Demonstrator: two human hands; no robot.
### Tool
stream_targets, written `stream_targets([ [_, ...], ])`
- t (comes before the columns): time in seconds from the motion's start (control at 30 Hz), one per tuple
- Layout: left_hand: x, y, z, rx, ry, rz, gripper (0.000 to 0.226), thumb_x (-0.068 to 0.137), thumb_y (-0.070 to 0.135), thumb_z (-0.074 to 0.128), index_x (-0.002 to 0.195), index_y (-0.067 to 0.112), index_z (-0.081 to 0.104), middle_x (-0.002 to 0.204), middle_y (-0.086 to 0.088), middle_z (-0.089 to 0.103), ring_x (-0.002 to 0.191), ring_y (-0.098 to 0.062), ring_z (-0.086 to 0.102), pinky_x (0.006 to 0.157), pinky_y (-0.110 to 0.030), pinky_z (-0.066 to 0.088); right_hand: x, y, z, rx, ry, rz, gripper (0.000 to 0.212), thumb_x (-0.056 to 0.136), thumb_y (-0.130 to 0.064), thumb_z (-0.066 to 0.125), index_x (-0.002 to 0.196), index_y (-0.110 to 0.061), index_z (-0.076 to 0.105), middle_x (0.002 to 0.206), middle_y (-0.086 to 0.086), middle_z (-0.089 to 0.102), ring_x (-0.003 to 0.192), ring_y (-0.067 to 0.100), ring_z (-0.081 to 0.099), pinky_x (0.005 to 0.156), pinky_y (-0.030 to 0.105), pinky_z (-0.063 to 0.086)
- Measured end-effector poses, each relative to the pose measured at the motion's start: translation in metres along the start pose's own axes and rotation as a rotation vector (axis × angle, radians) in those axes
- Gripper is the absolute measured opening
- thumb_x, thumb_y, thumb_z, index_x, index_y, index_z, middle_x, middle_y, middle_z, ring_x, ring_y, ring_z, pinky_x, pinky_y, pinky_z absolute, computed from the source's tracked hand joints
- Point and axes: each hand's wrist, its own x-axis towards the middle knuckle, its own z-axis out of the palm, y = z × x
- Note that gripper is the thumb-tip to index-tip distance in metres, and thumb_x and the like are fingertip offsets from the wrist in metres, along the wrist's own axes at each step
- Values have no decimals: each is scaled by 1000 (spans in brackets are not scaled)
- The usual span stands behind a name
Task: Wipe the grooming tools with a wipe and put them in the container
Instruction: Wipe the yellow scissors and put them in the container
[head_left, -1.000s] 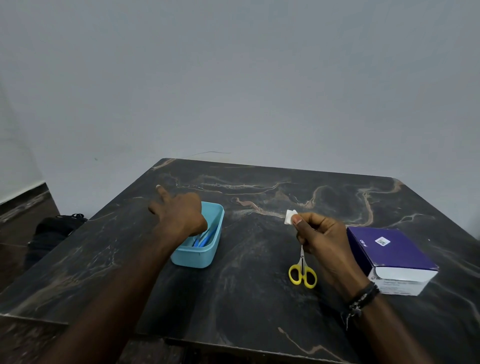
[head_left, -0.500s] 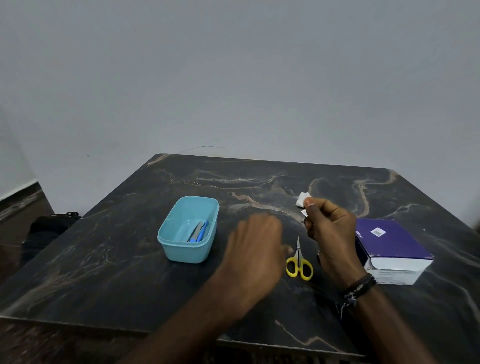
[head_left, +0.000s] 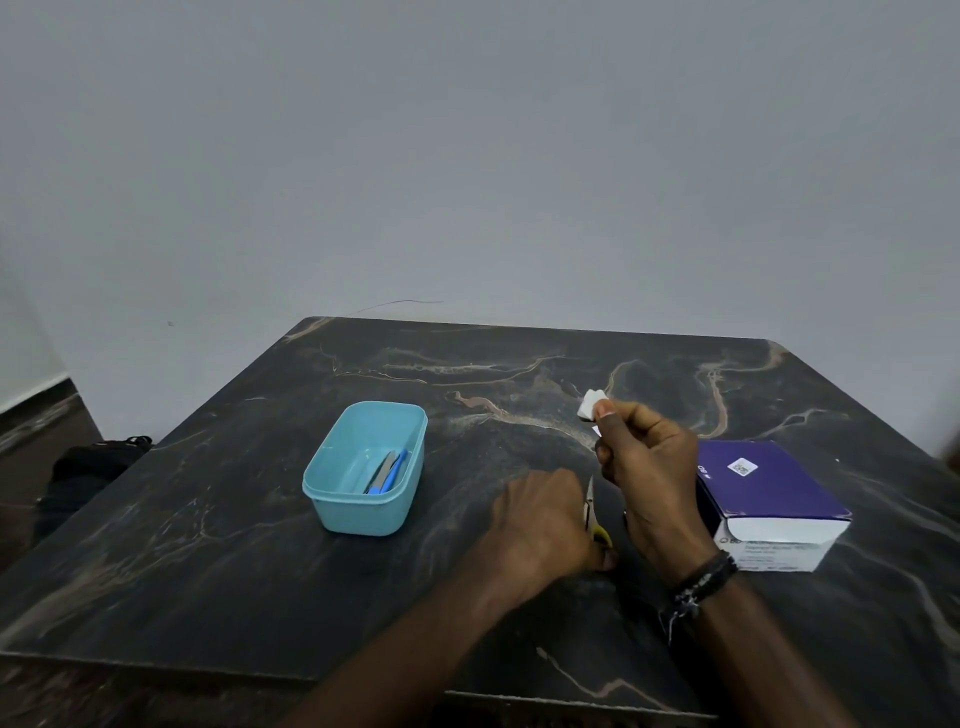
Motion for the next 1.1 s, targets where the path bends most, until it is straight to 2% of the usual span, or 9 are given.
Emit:
stream_targets([
  [0.1, 11, -16, 2, -284, -46, -34, 37, 75, 29, 80, 93, 5, 57, 75, -9, 64, 62, -24, 68, 55, -33, 57, -1, 0, 1, -7, -16, -2, 13, 91, -10, 62, 83, -13, 71, 58, 2, 53, 51, 9, 42, 47, 19, 37],
  [0.17, 18, -28, 3, -509, 4, -27, 27, 79, 20, 78, 91, 4, 61, 68, -14, 66, 52, -21, 65, 50, -32, 58, 0, 0, 0, -2, -24, 7, 13, 91, -10, 62, 82, -14, 71, 57, 1, 53, 51, 10, 40, 46, 20, 35],
  [0.3, 28, -42, 2, -998, 298, 19, 19, 87, 10, 69, 96, 4, 53, 71, -18, 65, 48, -19, 62, 47, -33, 56, -1, -1, 0, -32, -59, -5, 13, 91, -10, 63, 80, -12, 70, 50, -11, 54, 48, 4, 42, 46, 16, 35],
  [0.43, 34, -48, 4, -1335, 416, 42, 15, 88, 8, 67, 96, 5, 54, 70, -13, 70, 52, -19, 65, 52, -32, 59, -4, 0, 1, -148, -167, 0, 12, 90, -13, 64, 82, -12, 72, 50, -14, 59, 49, -4, 48, 50, 10, 38],
  [0.53, 34, -49, 5, -1420, 412, 59, 13, 89, 7, 66, 96, 5, 55, 68, -7, 72, 53, -19, 68, 54, -31, 60, -7, -1, 3, -203, -251, -7, 15, 90, -10, 63, 78, -15, 71, 51, -15, 61, 50, -5, 51, 50, 9, 38],
  [0.67, 33, -50, 6, -1388, 406, 88, 13, 90, 7, 64, 98, 4, 56, 71, -8, 73, 55, -21, 69, 56, -33, 59, -10, -4, 5, -223, -305, -9, 15, 91, -6, 61, 80, -11, 70, 53, -16, 63, 52, -6, 54, 50, 8, 40],
  [0.83, 33, -52, 6, -1369, 500, 118, 7, 92, 11, 61, 96, 7, 57, 66, -8, 65, 46, -19, 57, 43, -28, 51, -9, -1, 7, -203, -230, 13, 18, 91, -9, 62, 75, -11, 71, 50, -6, 52, 49, 6, 42, 45, 17, 33],
  [1.0, 36, -58, 6, -1398, 647, 113, 13, 90, 18, 64, 102, 12, 63, 58, 4, 59, 48, -11, 51, 44, -28, 46, -7, -3, 3, -78, -142, 41, 18, 92, -9, 59, 78, -10, 69, 57, 4, 50, 52, 10, 39, 45, 18, 32],
  [1.1, 34, -57, 5, -1475, 621, 154, 17, 83, 10, 72, 99, 7, 66, 62, 0, 60, 51, -11, 51, 44, -27, 46, -7, -2, 3, -79, -190, 42, 17, 92, -9, 59, 78, -9, 69, 57, 4, 51, 51, 8, 41, 44, 16, 34],
])
